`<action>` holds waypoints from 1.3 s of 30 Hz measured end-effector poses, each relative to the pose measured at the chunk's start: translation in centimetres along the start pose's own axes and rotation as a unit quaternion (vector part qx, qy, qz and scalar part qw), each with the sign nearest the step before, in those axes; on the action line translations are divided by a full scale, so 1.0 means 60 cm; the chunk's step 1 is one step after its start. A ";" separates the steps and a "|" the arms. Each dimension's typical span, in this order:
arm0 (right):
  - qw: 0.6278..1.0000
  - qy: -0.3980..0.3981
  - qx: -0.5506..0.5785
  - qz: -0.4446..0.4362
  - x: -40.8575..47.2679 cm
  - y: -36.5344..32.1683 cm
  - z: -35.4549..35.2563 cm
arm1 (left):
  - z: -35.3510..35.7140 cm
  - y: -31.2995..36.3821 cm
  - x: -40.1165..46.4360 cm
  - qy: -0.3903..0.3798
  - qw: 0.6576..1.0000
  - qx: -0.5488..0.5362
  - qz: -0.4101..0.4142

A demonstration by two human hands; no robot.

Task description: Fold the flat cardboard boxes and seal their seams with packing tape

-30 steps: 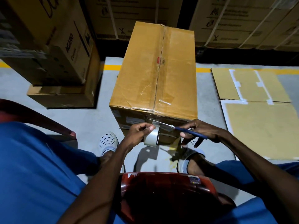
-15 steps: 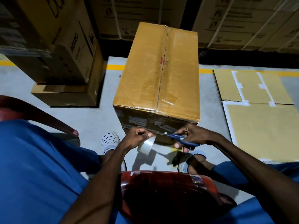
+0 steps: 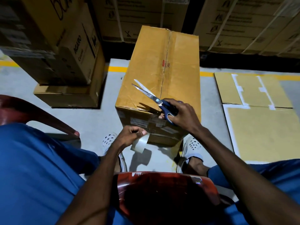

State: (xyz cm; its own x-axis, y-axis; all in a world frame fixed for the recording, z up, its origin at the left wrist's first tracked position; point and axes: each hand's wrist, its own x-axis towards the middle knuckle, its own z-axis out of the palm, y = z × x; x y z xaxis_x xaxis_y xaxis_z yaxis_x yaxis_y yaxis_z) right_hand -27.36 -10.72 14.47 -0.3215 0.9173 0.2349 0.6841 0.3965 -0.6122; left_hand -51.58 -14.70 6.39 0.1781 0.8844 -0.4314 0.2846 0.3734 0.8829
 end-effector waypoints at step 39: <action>0.990 0.061 -0.065 0.106 0.023 -0.015 0.032 | -0.069 0.170 -0.034 -0.082 0.986 0.075 0.122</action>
State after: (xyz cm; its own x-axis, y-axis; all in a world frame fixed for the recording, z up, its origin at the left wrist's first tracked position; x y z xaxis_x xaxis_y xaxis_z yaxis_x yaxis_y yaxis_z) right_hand -29.68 -9.90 13.89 -0.0866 0.9747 0.2059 0.8086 0.1895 -0.5571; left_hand -52.94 -11.54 17.01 0.4049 0.8812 -0.2441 0.3487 0.0980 0.9321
